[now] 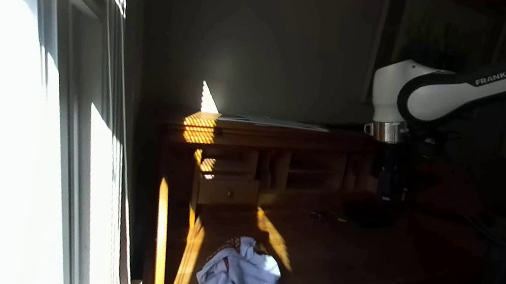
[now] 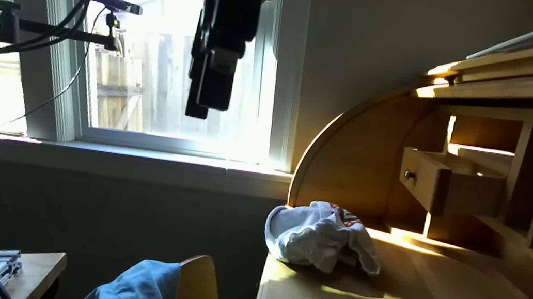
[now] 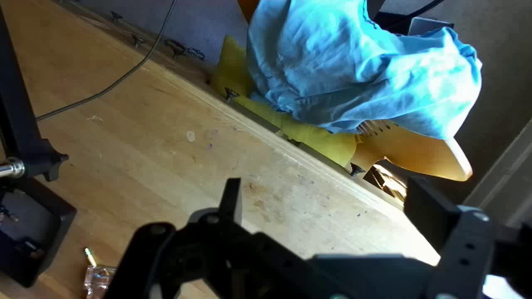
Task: Move the wrapper forward
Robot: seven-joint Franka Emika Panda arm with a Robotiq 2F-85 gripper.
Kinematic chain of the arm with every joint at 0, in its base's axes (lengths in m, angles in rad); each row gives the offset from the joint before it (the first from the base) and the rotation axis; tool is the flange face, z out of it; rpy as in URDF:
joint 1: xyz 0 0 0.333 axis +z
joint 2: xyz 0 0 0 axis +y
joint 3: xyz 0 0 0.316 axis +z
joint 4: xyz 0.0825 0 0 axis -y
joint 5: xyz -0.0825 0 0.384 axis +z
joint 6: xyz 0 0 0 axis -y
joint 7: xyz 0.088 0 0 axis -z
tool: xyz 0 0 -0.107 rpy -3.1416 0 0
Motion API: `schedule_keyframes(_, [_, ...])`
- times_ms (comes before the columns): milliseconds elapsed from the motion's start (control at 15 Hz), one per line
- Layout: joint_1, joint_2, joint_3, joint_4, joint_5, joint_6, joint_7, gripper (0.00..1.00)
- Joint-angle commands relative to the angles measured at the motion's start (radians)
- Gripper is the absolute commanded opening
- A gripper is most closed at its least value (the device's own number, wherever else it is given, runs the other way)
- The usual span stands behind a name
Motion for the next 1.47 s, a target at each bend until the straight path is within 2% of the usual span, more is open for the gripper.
schedule_keyframes(0, [0.011,0.001,-0.01,0.002,-0.003,-0.003,0.003,1.0])
schedule_keyframes(400, [0.011,0.001,-0.01,0.002,-0.003,-0.003,0.003,1.0])
schedule_keyframes(533, [-0.018,0.049,-0.008,-0.011,-0.068,0.072,0.072,1.0])
schedule_keyframes(800, [-0.067,0.156,-0.03,-0.021,-0.153,0.297,0.218,1.0])
schedule_keyframes(1000, [-0.096,0.261,-0.04,-0.002,-0.206,0.449,0.363,1.0])
schedule_keyframes(1133, [-0.11,0.322,-0.044,0.008,-0.301,0.559,0.506,1.0])
schedule_keyframes(1400, [-0.098,0.431,-0.085,0.063,-0.501,0.669,0.785,1.0])
